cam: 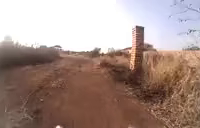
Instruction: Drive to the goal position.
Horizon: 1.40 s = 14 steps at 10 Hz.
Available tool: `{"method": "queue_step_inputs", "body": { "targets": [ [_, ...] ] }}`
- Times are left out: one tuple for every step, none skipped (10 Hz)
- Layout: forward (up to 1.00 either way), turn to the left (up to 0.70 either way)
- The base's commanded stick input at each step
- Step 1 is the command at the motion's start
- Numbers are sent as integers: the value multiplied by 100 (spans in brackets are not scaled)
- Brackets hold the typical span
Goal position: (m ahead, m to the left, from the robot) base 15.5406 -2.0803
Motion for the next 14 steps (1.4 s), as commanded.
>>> {"method": "queue_step_inputs", "body": {
  "targets": [
    [69,0],
    [69,0],
    [69,0],
    [69,0],
    [69,0],
    [70,0],
    [70,0],
    [70,11],
    [70,35],
    [70,35],
    [70,28],
    [70,0],
    [70,0],
    [70,0]
  ]
}}
